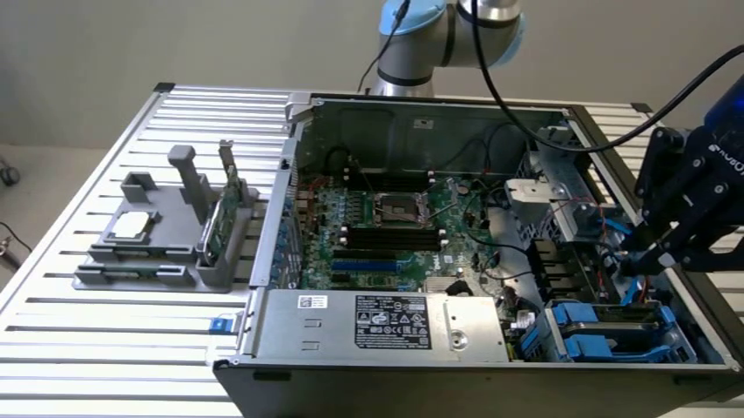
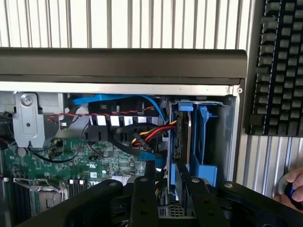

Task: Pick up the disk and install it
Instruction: 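Insert the first disk wire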

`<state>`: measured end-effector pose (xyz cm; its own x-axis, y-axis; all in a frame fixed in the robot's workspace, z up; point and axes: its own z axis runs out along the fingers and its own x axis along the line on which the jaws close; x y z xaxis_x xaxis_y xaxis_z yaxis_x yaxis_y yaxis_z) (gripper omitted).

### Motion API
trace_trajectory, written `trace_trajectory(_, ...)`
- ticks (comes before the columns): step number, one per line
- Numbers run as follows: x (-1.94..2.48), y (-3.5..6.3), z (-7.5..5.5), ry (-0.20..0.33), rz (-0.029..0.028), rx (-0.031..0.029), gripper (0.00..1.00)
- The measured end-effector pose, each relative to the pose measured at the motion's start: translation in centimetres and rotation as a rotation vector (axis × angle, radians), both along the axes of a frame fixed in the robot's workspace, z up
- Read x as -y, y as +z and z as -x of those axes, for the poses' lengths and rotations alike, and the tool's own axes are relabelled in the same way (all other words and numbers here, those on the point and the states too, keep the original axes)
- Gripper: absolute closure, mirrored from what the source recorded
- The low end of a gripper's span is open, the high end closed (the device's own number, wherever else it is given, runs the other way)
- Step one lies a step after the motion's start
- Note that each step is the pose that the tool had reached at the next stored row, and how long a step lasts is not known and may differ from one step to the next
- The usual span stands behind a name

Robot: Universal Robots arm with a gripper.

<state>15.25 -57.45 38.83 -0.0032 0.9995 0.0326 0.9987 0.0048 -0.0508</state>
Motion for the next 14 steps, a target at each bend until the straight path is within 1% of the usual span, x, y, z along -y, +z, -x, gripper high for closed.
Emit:
trace_trajectory(2, -0.23, -0.3, 0.1, 0.0, 0.0017, 0.0001, 0.69)
trace_trajectory(5, -0.87, -0.67, 0.2, 0.0, 0.0044, 0.0002, 0.69)
trace_trajectory(7, -1.16, -0.83, 0.2, 0.0, 0.0083, 0.0002, 0.69)
trace_trajectory(9, -1.26, -0.95, 0.2, 0.0, 0.015, 0.0002, 0.69)
trace_trajectory(12, -1.28, -1.06, 0.2, -0.001, 0.0254, 0.0002, 0.69)
trace_trajectory(14, -1.28, -1.15, 0.2, -0.001, 0.0289, 0.0002, 0.69)
